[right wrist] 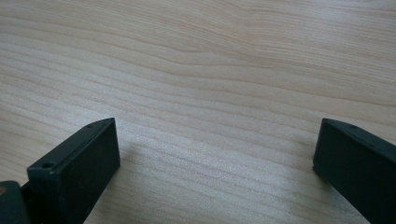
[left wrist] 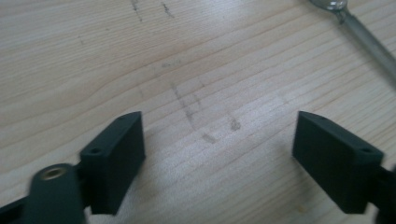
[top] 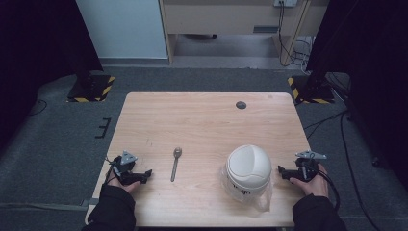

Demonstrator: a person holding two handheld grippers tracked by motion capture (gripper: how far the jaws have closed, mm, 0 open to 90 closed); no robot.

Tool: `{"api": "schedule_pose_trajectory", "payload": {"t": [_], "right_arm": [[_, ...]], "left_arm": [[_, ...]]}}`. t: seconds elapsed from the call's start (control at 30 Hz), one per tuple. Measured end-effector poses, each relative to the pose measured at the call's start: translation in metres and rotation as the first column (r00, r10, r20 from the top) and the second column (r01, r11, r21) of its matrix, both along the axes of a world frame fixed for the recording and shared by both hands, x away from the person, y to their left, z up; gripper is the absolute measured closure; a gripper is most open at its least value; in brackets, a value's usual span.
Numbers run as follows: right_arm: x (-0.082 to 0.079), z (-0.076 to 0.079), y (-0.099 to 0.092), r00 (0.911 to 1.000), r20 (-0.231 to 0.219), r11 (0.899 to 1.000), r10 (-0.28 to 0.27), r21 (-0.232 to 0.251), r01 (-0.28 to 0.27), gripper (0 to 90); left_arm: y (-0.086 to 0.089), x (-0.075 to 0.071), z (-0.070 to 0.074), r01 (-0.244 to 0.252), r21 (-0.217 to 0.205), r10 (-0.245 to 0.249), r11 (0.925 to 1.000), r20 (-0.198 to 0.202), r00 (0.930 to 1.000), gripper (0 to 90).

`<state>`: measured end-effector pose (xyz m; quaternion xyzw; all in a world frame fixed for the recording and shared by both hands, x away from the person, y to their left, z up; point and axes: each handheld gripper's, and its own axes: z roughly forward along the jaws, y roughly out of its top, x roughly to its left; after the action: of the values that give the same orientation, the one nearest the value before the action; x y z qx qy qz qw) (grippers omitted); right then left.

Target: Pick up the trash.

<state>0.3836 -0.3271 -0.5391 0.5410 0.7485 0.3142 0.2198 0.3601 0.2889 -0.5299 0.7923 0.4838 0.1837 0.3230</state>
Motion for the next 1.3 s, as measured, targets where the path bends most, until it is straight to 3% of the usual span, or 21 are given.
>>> {"api": "schedule_pose_trajectory", "payload": {"t": [0.03,0.07,0.23,0.27,0.3,0.33,0.4,0.43,0.5,0.53,0.67,0.7,0.8,0.83,0.97,1.1,1.3], "right_arm": [[0.000,0.000,0.000,1.0000,0.002,1.000,0.004,-0.003,-0.004,0.9],[0.000,0.000,0.000,1.0000,0.002,1.000,0.004,-0.003,-0.004,0.9],[-0.001,0.000,0.000,1.0000,0.000,1.000,0.007,-0.004,-0.007,0.9],[-0.002,0.000,0.000,1.0000,-0.003,1.000,0.009,-0.004,-0.009,0.9],[-0.002,0.000,0.000,1.0000,-0.003,1.000,0.009,-0.004,-0.009,0.9],[-0.002,0.000,0.000,1.0000,-0.001,1.000,0.009,-0.004,-0.009,0.9],[-0.002,0.000,0.000,1.0000,-0.002,1.000,0.008,-0.004,-0.008,0.9],[-0.002,0.000,0.000,1.0000,-0.001,1.000,0.009,-0.004,-0.009,0.9],[-0.002,0.000,0.000,1.0000,-0.002,1.000,0.008,-0.003,-0.008,0.9],[-0.002,0.000,0.000,1.0000,-0.002,1.000,0.007,-0.003,-0.007,0.9],[-0.002,0.000,0.000,1.0000,-0.001,1.000,0.009,-0.004,-0.009,0.9],[-0.002,0.000,0.000,1.0000,-0.001,1.000,0.008,-0.003,-0.008,0.9],[-0.002,0.000,0.000,1.0000,-0.001,1.000,0.009,-0.003,-0.009,0.9],[-0.002,0.000,0.000,1.0000,-0.001,1.000,0.008,-0.003,-0.008,0.9],[-0.002,0.000,0.000,1.0000,-0.001,1.000,0.008,-0.003,-0.008,0.9],[-0.002,0.000,0.000,1.0000,-0.001,1.000,0.008,-0.003,-0.008,0.9],[-0.002,0.000,0.000,1.0000,0.000,1.000,0.007,-0.003,-0.007,0.9]], "left_arm": [[0.002,-0.001,0.005,-0.023,-0.034,0.023,0.9991,-0.009,0.9997,18.7],[0.002,-0.001,0.005,-0.023,-0.034,0.023,0.9991,-0.009,0.9997,18.7],[0.004,-0.003,0.021,-0.026,-0.070,0.033,0.9973,0.107,0.9937,19.4],[0.005,-0.006,0.028,-0.023,-0.102,0.039,0.9945,0.150,0.9879,19.4],[0.005,-0.006,0.028,-0.023,-0.102,0.039,0.9945,0.150,0.9879,19.4],[0.005,-0.008,0.035,-0.019,-0.142,0.046,0.9898,0.188,0.9810,19.4],[0.004,-0.010,0.039,-0.017,-0.156,0.050,0.9875,0.206,0.9773,19.4],[0.004,-0.013,0.046,-0.013,-0.171,0.055,0.9853,0.243,0.9684,19.4],[0.003,-0.014,0.049,-0.012,-0.182,0.059,0.9833,0.258,0.9643,19.2],[0.003,-0.016,0.056,-0.009,-0.204,0.068,0.9789,0.288,0.9553,19.0],[0.002,-0.020,0.068,-0.006,-0.249,0.092,0.9685,0.336,0.9373,17.7],[0.002,-0.020,0.068,-0.006,-0.249,0.092,0.9685,0.336,0.9373,17.7],[0.000,-0.022,0.078,0.016,-0.264,0.088,0.9643,0.376,0.9226,17.7],[-0.001,-0.024,0.084,0.018,-0.266,0.093,0.9637,0.396,0.9137,17.6],[-0.005,-0.028,0.094,0.045,-0.284,0.085,0.9579,0.429,0.8992,17.6],[-0.014,-0.031,0.103,0.080,-0.298,0.068,0.9513,0.456,0.8875,17.5],[-0.032,-0.035,0.118,0.167,-0.286,-0.004,0.9437,0.494,0.8693,16.3]]}}
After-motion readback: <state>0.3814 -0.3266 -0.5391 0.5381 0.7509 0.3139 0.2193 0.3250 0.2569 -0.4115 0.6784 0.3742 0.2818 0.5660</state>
